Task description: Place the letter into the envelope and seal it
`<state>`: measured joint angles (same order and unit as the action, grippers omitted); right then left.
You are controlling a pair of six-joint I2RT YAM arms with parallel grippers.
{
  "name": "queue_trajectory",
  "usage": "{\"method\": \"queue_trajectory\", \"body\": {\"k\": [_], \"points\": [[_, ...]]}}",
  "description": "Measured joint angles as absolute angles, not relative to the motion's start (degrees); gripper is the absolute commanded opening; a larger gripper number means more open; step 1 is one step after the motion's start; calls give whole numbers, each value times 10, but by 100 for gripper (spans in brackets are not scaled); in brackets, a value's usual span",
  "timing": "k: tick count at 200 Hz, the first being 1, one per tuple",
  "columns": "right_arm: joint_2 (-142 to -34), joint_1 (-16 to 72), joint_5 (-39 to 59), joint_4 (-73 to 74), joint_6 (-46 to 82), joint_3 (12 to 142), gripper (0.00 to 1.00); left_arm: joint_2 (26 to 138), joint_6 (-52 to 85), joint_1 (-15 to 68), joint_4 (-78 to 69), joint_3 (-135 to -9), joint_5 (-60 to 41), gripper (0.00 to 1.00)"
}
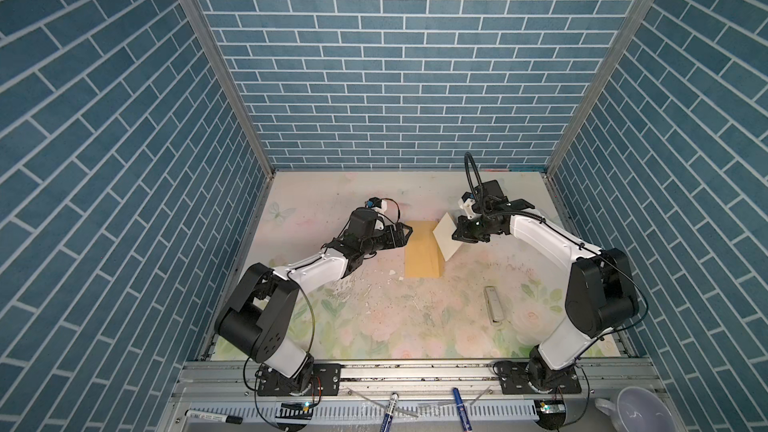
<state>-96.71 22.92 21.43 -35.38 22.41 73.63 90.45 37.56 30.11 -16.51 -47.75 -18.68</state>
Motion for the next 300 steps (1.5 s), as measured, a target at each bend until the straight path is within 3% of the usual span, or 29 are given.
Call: {"method": "queue_trajectory", "body": {"k": [149,300], "points": [[-1034,229,177,-361,227,763,0,1034,380,311,-175,-519,-181,74],[-1071,229,183,-316,227,751,0,1107,390,311,-206,-555,-195,69]]}}
